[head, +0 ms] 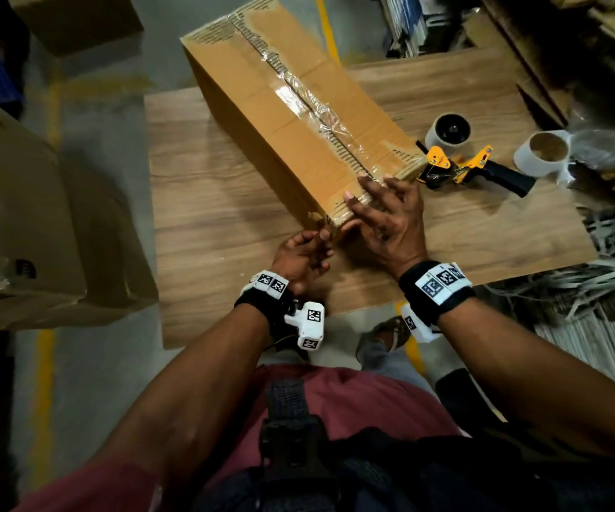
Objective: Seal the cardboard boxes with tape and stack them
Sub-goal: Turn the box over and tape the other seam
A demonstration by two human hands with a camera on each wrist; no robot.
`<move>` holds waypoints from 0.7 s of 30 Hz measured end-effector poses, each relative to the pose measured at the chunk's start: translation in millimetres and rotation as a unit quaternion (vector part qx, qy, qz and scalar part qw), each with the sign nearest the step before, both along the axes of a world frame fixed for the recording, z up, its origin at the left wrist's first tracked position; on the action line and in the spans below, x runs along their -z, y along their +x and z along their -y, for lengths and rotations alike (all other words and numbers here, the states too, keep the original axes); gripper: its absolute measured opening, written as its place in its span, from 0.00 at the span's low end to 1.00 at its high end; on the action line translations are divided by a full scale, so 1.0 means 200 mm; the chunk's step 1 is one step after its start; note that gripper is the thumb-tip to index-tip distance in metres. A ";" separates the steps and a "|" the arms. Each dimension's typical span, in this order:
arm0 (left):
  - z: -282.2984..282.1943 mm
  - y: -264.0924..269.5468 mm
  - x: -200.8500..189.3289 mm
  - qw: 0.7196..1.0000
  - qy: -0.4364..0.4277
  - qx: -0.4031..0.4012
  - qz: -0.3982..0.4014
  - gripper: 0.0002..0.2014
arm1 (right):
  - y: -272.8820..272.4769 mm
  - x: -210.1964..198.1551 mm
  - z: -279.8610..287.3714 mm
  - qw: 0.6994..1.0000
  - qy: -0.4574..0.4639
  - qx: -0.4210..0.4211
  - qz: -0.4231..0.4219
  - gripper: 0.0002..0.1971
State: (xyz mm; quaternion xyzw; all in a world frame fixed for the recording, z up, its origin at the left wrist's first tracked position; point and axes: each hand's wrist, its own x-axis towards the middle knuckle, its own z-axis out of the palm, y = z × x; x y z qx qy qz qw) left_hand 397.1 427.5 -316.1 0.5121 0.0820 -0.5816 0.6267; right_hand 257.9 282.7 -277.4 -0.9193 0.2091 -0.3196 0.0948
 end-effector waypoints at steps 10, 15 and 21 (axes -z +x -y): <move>0.03 -0.15 -0.04 0.970 -0.016 -0.108 -0.217 0.07 | 0.01 -0.07 0.02 0.997 -0.001 0.024 -0.072 0.21; 0.02 -0.12 -0.06 0.987 -0.010 -0.091 -0.134 0.09 | 0.02 -0.16 0.04 0.995 0.069 -0.002 -0.070 0.25; 0.01 -0.16 -0.09 0.953 0.081 -0.208 0.205 0.09 | -0.03 -0.18 0.14 0.993 0.023 -0.083 -0.083 0.34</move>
